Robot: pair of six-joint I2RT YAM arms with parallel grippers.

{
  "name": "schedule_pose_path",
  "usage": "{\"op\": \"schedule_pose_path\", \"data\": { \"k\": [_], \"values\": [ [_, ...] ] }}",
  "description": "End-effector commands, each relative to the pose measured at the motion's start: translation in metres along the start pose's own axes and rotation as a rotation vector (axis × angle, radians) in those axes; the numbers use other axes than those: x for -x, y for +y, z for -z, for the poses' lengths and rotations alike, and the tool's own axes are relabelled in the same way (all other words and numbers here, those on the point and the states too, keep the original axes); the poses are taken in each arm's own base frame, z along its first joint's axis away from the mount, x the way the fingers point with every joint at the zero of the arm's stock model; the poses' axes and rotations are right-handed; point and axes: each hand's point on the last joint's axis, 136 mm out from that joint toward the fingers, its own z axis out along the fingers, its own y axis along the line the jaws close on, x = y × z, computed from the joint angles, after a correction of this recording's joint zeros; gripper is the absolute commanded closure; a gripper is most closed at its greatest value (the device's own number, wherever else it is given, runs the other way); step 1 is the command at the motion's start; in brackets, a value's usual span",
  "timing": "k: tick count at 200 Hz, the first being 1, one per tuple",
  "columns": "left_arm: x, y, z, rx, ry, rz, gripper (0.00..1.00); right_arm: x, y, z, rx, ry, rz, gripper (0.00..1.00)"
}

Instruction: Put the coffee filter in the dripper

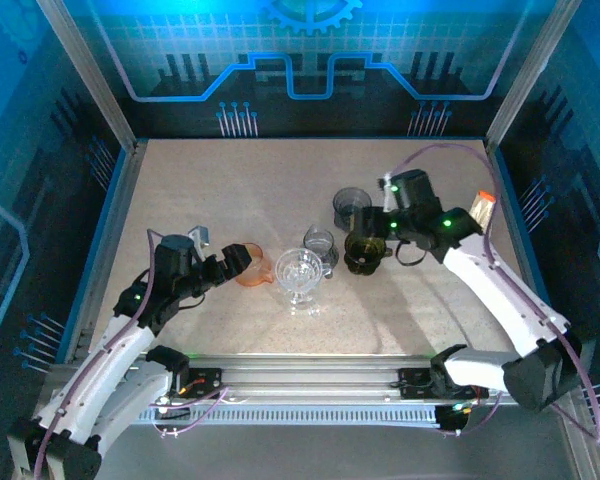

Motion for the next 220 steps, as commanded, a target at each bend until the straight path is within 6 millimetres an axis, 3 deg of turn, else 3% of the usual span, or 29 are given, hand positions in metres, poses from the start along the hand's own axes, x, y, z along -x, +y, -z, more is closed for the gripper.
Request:
{"op": "schedule_pose_path", "data": {
  "k": [1,43,77,138,220],
  "values": [
    [-0.005,0.002,-0.005,-0.019,0.019,0.008,0.01,0.012,-0.061,0.002,-0.168,-0.068,-0.126,0.34],
    [-0.009,0.005,-0.010,-0.021,0.042,0.013,0.01,0.026,-0.163,-0.004,-0.408,-0.101,-0.299,0.34],
    [-0.011,0.007,-0.013,-0.022,0.050,0.013,0.01,0.033,-0.217,-0.009,-0.559,-0.080,-0.337,0.35],
    [-0.012,0.012,-0.016,-0.014,0.056,0.017,0.01,0.056,-0.259,-0.011,-0.710,-0.051,-0.317,0.48],
    [-0.012,0.015,-0.017,-0.007,0.059,0.027,0.01,0.060,-0.296,-0.030,-0.834,0.055,-0.283,0.52]
  ]
}}
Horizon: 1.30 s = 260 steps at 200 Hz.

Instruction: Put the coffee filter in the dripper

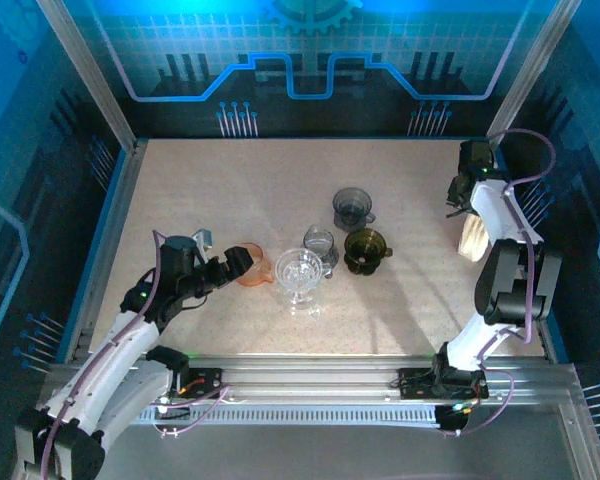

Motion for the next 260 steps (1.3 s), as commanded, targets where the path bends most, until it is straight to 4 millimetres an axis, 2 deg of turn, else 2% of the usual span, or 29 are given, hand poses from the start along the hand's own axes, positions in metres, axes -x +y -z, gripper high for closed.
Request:
{"op": "schedule_pose_path", "data": {
  "k": [1,108,199,260],
  "values": [
    [-0.004,0.004,-0.002,-0.006,0.016,0.000,0.01,0.007,-0.013,-0.003,-0.063,0.005,0.021,0.52],
    [-0.002,0.005,-0.002,-0.005,0.011,0.009,0.01,0.009,-0.013,-0.023,-0.112,0.039,0.071,0.64],
    [0.000,0.004,-0.002,-0.008,0.012,0.019,0.01,0.009,-0.009,-0.031,-0.106,0.052,0.091,0.84],
    [-0.001,0.005,-0.002,-0.006,0.015,0.027,0.01,0.013,0.003,-0.025,-0.056,0.029,0.113,0.99]
  ]
}}
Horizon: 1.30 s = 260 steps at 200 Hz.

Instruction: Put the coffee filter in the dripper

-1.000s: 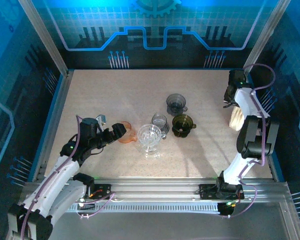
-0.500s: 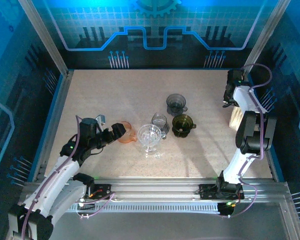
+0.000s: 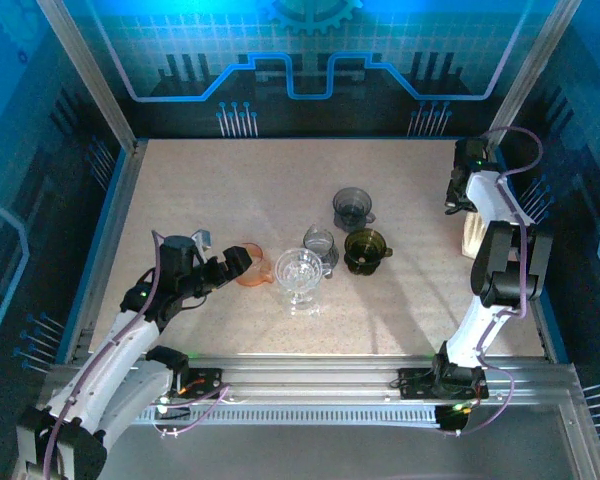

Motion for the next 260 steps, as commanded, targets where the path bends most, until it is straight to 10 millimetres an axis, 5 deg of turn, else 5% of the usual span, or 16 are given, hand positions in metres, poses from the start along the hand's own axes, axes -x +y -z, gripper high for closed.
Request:
{"op": "schedule_pose_path", "data": {
  "k": [1,41,86,153,260],
  "values": [
    [-0.003,0.000,-0.002,-0.013,0.015,0.013,0.01,0.011,0.002,0.004,0.023,-0.025,-0.004,1.00],
    [-0.002,0.001,-0.002,-0.011,0.015,0.017,0.01,0.023,0.033,0.029,0.085,-0.087,0.047,1.00],
    [-0.002,0.001,-0.002,-0.008,0.018,0.024,0.01,0.040,0.095,0.069,0.191,-0.167,0.135,1.00],
    [-0.003,0.001,0.002,0.005,0.023,0.025,0.01,0.052,0.176,0.076,0.371,-0.137,0.191,1.00],
    [-0.005,0.003,0.003,0.004,0.021,0.053,0.01,0.041,0.203,0.058,0.358,-0.096,0.143,0.96]
  ]
}}
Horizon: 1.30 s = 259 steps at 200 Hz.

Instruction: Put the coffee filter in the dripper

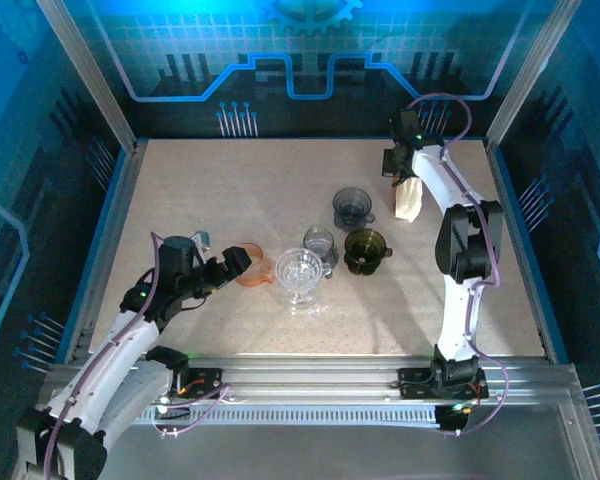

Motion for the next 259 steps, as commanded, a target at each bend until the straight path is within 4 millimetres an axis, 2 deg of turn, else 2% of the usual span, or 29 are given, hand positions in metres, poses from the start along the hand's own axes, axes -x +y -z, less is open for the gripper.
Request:
{"op": "schedule_pose_path", "data": {
  "k": [1,25,54,80,103,135,163,188,216,259],
  "values": [
    [-0.003,0.000,0.002,-0.006,0.014,0.021,0.01,-0.001,0.007,-0.002,-0.013,0.006,-0.025,0.96],
    [-0.004,0.001,0.002,-0.006,0.017,0.025,0.01,-0.002,0.009,-0.003,-0.003,0.008,-0.033,0.85],
    [-0.004,0.002,0.001,-0.005,0.018,0.030,0.01,0.005,0.011,0.005,0.013,-0.018,-0.044,0.70],
    [-0.004,0.001,0.001,-0.010,0.018,0.034,0.01,0.015,0.010,0.023,0.027,-0.062,-0.055,0.61],
    [-0.004,0.000,0.001,-0.014,0.020,0.035,0.01,0.024,0.009,0.042,0.049,-0.105,-0.062,0.57],
    [-0.004,0.000,0.001,-0.016,0.019,0.038,0.01,0.024,0.007,0.067,0.088,-0.138,-0.077,0.55],
    [-0.004,0.000,0.001,-0.017,0.019,0.038,0.01,0.007,0.001,0.079,0.131,-0.140,-0.088,0.56],
    [-0.005,0.002,-0.001,-0.014,0.020,0.040,0.01,-0.013,-0.006,0.073,0.142,-0.080,-0.098,0.63],
    [-0.004,0.002,-0.004,-0.012,0.024,0.046,0.01,-0.029,-0.011,0.058,0.110,-0.036,-0.127,0.66],
    [-0.005,0.003,-0.004,-0.013,0.027,0.049,0.01,-0.038,-0.019,0.039,0.042,-0.010,-0.169,0.68]
  ]
}}
